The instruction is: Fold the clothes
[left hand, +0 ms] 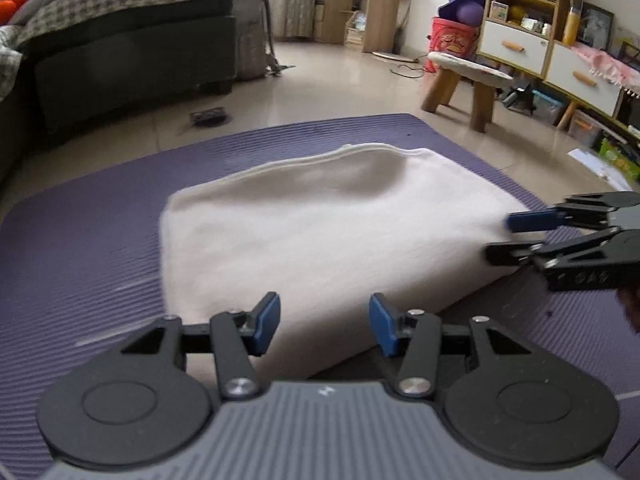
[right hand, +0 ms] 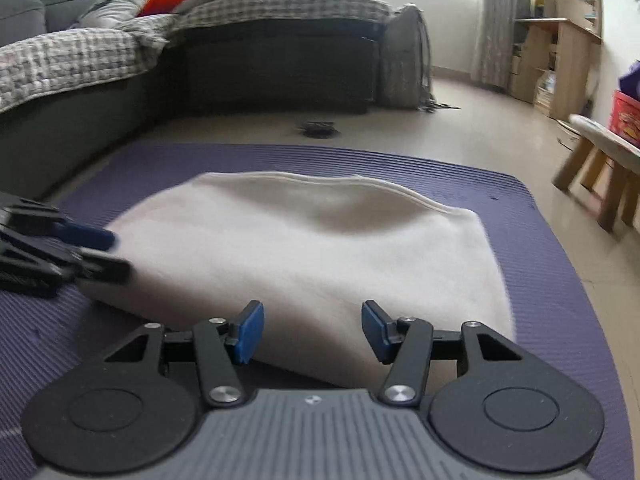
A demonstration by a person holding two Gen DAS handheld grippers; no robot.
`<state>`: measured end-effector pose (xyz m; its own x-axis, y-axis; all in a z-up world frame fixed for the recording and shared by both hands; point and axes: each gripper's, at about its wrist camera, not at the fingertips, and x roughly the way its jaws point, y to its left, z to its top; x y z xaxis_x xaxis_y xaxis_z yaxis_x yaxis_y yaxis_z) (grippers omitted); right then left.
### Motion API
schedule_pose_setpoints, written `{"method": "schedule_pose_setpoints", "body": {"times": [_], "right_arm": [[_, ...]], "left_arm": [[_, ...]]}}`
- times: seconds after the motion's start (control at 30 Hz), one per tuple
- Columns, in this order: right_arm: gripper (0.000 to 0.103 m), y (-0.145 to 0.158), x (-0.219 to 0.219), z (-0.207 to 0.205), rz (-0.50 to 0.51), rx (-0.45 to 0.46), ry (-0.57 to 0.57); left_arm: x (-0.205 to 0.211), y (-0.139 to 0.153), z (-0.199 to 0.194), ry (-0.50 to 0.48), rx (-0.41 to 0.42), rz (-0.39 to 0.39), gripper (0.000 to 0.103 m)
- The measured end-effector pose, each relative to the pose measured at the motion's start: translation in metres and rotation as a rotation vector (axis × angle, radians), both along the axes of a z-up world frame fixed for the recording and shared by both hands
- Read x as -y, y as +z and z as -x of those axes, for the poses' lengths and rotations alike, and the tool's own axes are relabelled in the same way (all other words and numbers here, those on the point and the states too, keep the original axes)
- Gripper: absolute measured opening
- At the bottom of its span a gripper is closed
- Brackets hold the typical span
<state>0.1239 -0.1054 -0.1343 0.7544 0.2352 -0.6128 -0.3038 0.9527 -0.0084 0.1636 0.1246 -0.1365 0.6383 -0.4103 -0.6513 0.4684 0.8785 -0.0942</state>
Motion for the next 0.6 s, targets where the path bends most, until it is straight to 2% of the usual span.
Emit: {"method": "schedule_pose_setpoints", "body": {"times": [0.17, 0.37, 0.53, 0.6], "right_arm": [[0.054, -0.017, -0.018, -0.015, 0.055, -0.05, -0.002], [0.055, -0.024, -0.018, -0.015, 0.065, -0.069, 0.003], [0.061, -0.012, -0.017, -0.015, 0.037, -0.108, -0.004], [0.066, -0.005, -0.012, -0.013, 0.029, -0.119, -0.012]], "left_arm": [[0.01, -0.02, -0.014, 0.013, -0.088, -0.032, 0.054], [0.017, -0.024, -0.016, 0.021, -0.098, -0.047, 0.059], [0.017, -0.01, -0.013, 0.078, -0.135, 0.007, 0.08], [0.015, 0.0, -0.006, 0.13, -0.149, 0.03, 0.087]]}}
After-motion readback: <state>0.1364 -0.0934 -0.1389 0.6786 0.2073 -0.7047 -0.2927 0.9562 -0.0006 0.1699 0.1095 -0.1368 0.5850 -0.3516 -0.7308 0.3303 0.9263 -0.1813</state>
